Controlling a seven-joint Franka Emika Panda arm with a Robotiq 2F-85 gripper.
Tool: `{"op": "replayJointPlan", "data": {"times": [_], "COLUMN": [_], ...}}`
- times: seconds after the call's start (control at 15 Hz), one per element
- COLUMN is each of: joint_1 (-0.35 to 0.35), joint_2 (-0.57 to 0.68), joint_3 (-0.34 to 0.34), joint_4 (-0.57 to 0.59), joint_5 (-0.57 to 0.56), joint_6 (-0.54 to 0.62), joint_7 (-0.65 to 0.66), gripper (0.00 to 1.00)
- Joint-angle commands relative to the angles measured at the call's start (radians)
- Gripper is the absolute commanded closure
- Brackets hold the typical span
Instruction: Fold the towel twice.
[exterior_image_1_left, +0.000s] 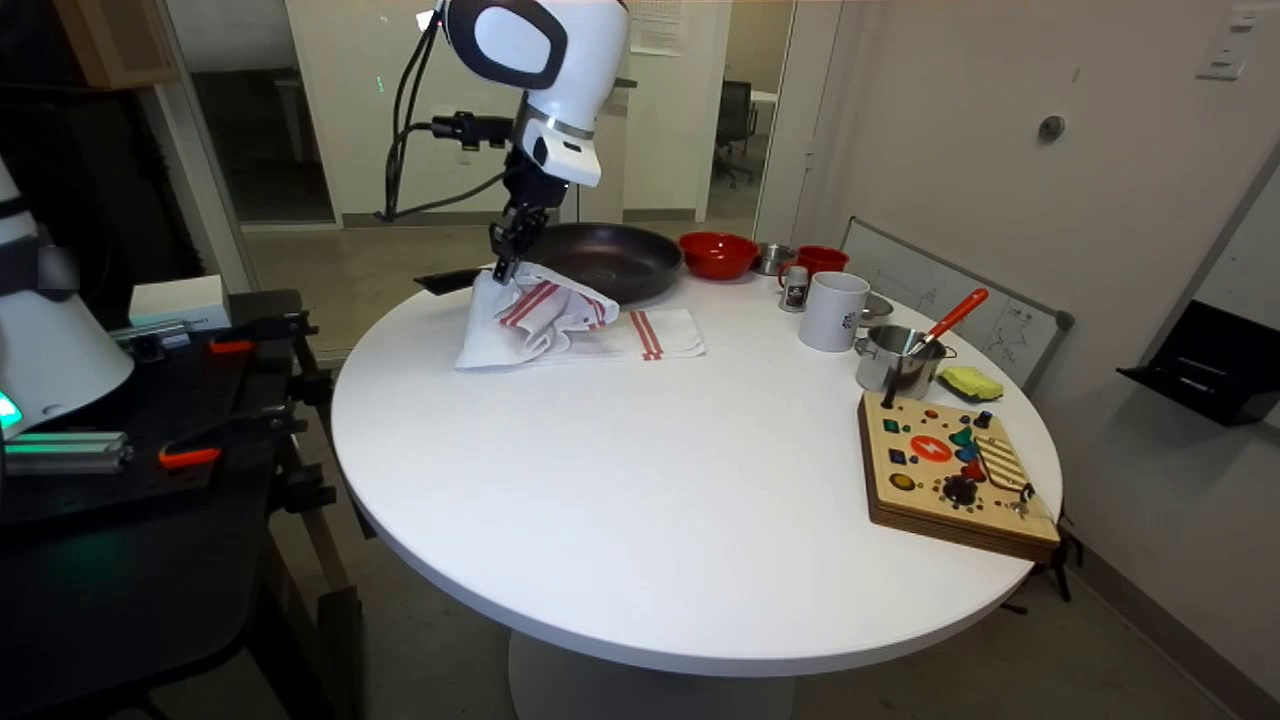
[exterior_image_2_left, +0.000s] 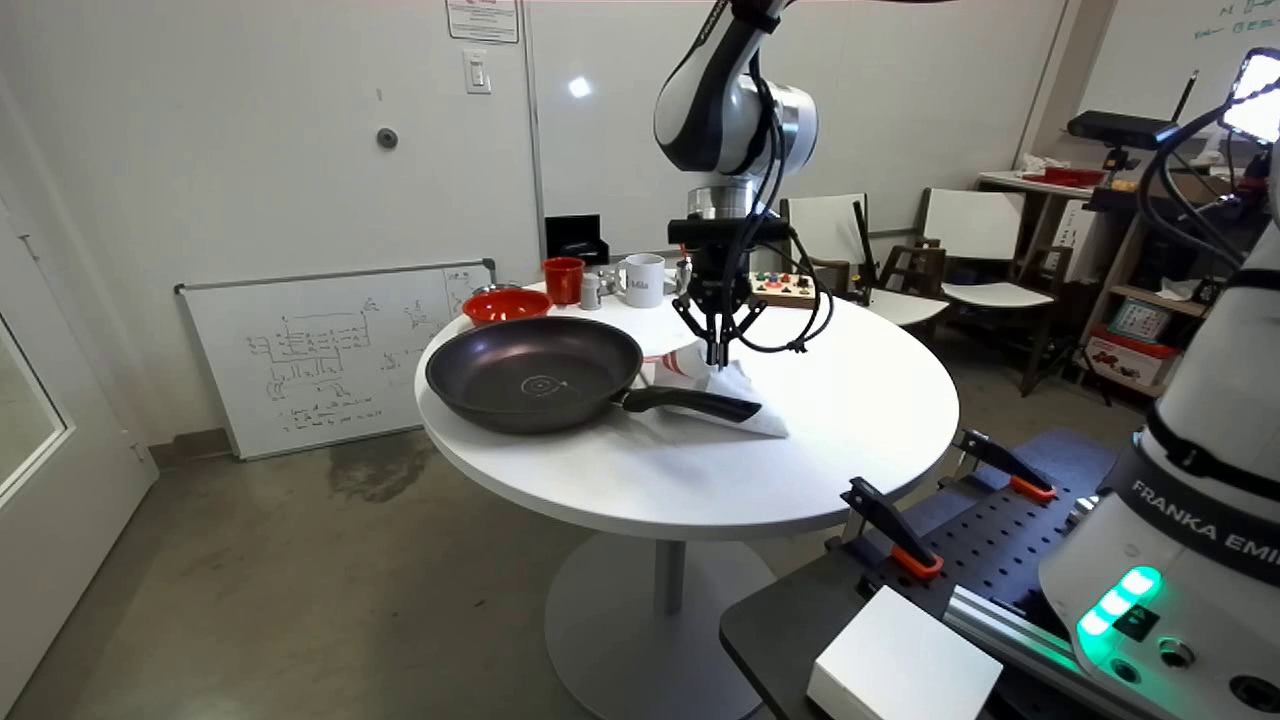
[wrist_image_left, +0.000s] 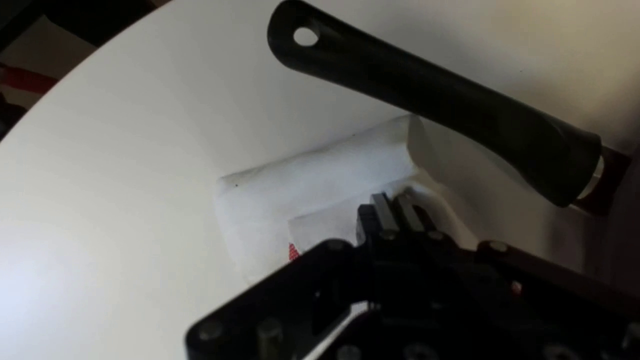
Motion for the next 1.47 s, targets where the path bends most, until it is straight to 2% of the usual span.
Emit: {"op": "replayJointPlan", "data": {"times": [0.0, 0.53, 1.07, 1.13, 1.2, 1.4], "joint_1": [0.009, 0.005, 0.017, 0.018, 0.021, 0.048], "joint_2": [0.014, 0.140, 0.182, 0.183, 0.181, 0.159], "joint_3": [0.006, 0.010, -0.001, -0.004, -0.009, -0.049], "joint_4": [-0.038, -0.014, 0.002, 0.004, 0.005, 0.011], "joint_5": [0.043, 0.127, 0.121, 0.120, 0.109, 0.028], "joint_6": [0.070, 0.166, 0.191, 0.187, 0.184, 0.116], "joint_7": [-0.032, -0.018, 0.002, 0.010, 0.013, 0.040], "gripper": [0.99, 0.99, 0.99, 0.72, 0.71, 0.51]}}
